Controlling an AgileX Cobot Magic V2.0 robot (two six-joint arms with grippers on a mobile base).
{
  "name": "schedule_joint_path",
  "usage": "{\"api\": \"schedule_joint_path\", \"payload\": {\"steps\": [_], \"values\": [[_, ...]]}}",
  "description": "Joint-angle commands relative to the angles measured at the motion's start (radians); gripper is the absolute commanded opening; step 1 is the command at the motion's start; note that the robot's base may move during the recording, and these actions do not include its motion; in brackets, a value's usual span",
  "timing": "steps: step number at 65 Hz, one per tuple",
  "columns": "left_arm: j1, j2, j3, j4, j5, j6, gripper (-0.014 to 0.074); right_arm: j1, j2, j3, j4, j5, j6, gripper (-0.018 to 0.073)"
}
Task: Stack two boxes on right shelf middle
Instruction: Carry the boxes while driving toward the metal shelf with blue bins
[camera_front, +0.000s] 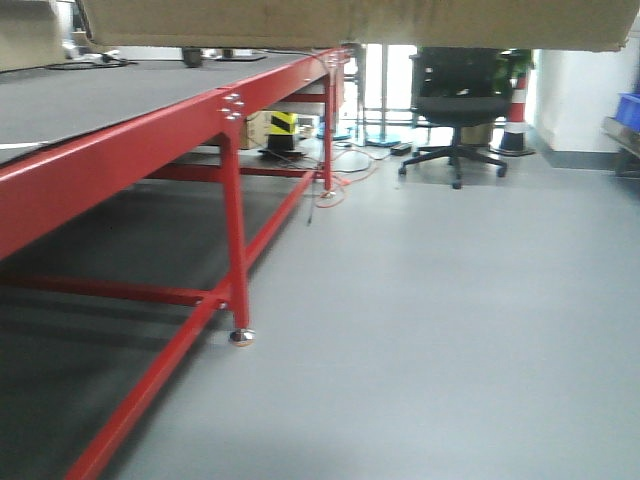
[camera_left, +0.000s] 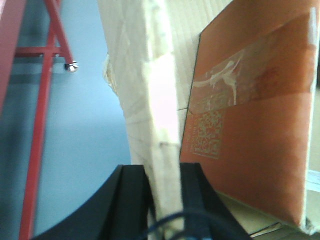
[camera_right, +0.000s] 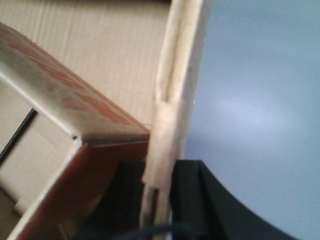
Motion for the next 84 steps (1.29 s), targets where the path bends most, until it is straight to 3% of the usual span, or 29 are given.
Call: {"api": "schedule_joint_path", "payload": {"steps": [1,84], "values": [[0.004,-0.025,-0.018,0.001,-0.039,0.007,-0.0111,-0.009,-0.006,-0.01,-0.03,-0.045,-0.009,-0.0154],[0.004,-0.025,-0.018,0.001,-0.039,0.007,-0.0111,-0.009,-0.006,-0.01,-0.03,-0.045,-0.009,-0.0154]]}}
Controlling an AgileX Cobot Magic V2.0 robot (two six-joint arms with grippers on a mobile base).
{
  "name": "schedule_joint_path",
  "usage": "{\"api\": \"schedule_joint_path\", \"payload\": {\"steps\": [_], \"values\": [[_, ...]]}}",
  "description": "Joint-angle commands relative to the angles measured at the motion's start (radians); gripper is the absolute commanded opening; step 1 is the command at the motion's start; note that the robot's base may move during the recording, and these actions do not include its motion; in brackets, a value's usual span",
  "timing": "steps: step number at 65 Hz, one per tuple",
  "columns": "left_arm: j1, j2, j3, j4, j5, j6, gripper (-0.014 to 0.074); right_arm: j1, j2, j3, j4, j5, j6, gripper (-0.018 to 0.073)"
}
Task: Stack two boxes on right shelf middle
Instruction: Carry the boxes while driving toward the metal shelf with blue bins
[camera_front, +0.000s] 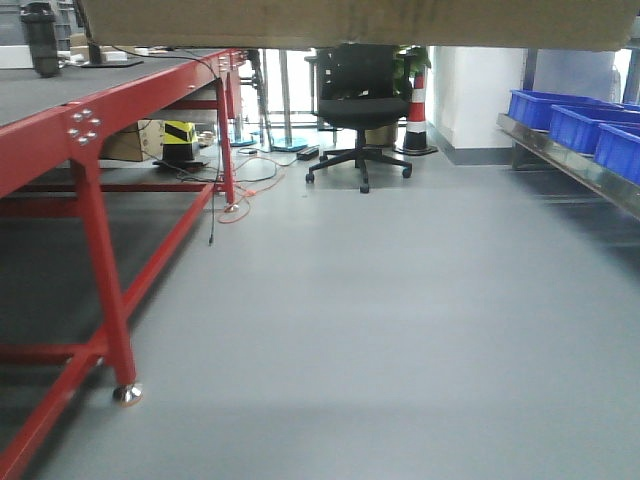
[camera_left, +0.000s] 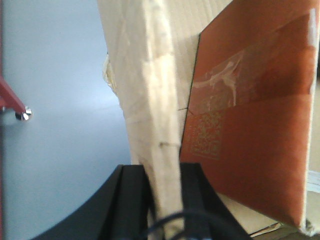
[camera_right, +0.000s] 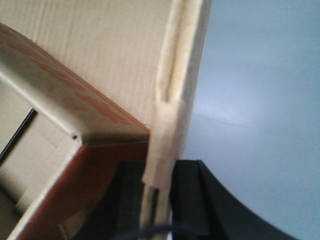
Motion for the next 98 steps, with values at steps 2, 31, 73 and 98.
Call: {"api": "schedule_joint_path", "payload": {"steps": [2,31,73,98], "values": [[0.004,-0.025,-0.018,0.001,-0.039,0.007,-0.0111,-0.009,-0.006,-0.01,-0.03,-0.045,-0.009,-0.0154],[0.004,-0.025,-0.018,0.001,-0.039,0.007,-0.0111,-0.009,-0.006,-0.01,-0.03,-0.045,-0.009,-0.0154],[0.004,-0.025,-0.018,0.003,-0.039,0.007,-0.0111,-0.009,-0.006,-0.01,-0.03,-0.047,-0.009,-0.0154],[0.004,-0.025,-0.018,0.003,-0.039,0.007,-0.0111,-0.009,-0.006,-0.01,-0.03,-0.047,-0.009,-0.0154]]}}
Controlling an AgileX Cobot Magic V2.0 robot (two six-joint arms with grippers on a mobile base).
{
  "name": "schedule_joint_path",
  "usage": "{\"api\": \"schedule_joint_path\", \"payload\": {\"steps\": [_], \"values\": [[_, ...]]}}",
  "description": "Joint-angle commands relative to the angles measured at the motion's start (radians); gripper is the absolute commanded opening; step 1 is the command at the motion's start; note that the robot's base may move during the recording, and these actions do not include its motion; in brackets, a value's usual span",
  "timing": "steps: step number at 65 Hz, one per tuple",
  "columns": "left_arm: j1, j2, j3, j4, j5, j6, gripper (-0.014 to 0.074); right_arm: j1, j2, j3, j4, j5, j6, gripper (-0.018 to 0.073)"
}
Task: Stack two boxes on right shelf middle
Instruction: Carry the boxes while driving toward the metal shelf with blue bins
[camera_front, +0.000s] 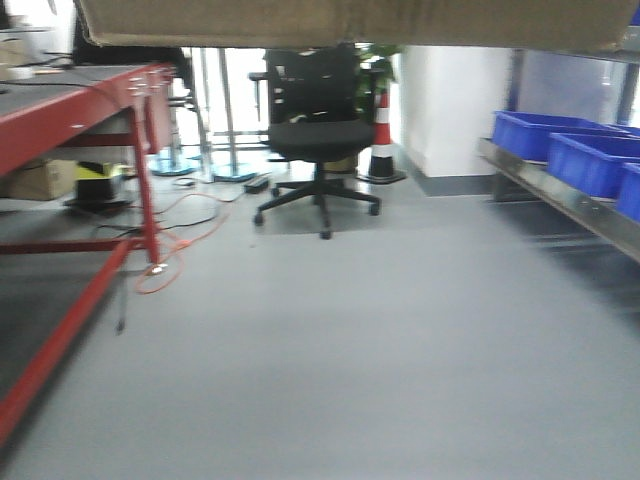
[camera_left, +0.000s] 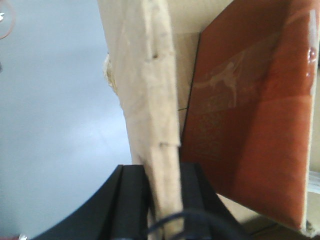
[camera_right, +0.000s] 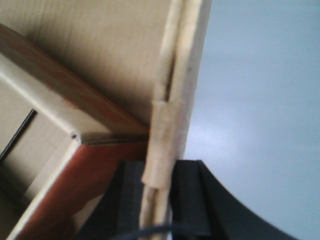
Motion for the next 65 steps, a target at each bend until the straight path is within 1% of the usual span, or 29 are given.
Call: {"api": "schedule_joint_path", "payload": {"steps": [1,31,39,65], "values": [[0.004,-0.025,-0.018,0.001,-0.039,0.007,-0.0111,-0.009,-0.006,-0.01,-0.03,-0.043,-0.009,-0.0154],[0.004,-0.025,-0.018,0.017,-0.039,0.007,-0.0111,-0.009,-0.006,-0.01,-0.03,-0.044,-0.009,-0.0154],[0.004,-0.025,-0.018,0.043,-0.039,0.007,-0.0111,-0.009,-0.006,-0.01,-0.03,-0.044,-0.009,-0.0154],[0.004,-0.025,-0.018,0.043,-0.039,0.007,-0.0111,-0.009,-0.006,-0.01,-0.03,-0.044,-0.009,-0.0154]]}}
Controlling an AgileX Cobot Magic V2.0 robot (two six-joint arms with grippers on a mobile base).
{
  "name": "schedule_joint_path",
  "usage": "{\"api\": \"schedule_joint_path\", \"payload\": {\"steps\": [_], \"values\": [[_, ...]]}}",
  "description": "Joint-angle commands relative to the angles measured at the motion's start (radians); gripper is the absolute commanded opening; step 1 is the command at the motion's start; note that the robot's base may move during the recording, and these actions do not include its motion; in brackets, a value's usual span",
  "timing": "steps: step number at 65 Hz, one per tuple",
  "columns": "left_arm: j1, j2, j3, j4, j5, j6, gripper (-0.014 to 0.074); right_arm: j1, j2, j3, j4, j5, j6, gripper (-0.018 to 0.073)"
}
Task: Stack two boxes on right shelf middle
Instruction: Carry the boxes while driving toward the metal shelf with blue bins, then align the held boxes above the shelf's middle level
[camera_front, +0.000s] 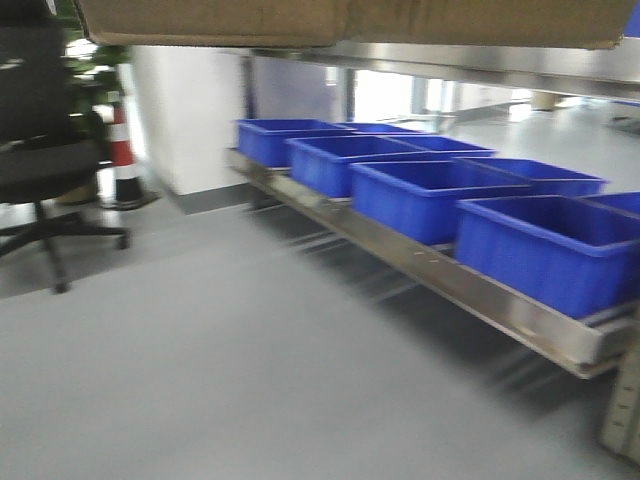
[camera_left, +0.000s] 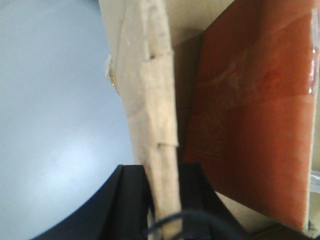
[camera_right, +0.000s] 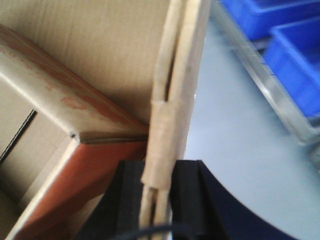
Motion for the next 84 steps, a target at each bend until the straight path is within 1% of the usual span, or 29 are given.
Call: {"api": "schedule_joint_path", "payload": {"steps": [1,84], "values": [[0.004,-0.025,-0.018,0.026,-0.039,0.007,-0.0111,-0.009,-0.006,-0.01,-0.033,-0.039,-0.009,-0.0154],[0.004,-0.025,-0.018,0.028,-0.039,0.007,-0.0111,-0.009,-0.006,-0.01,-0.032,-0.039,-0.009,-0.0154]]}}
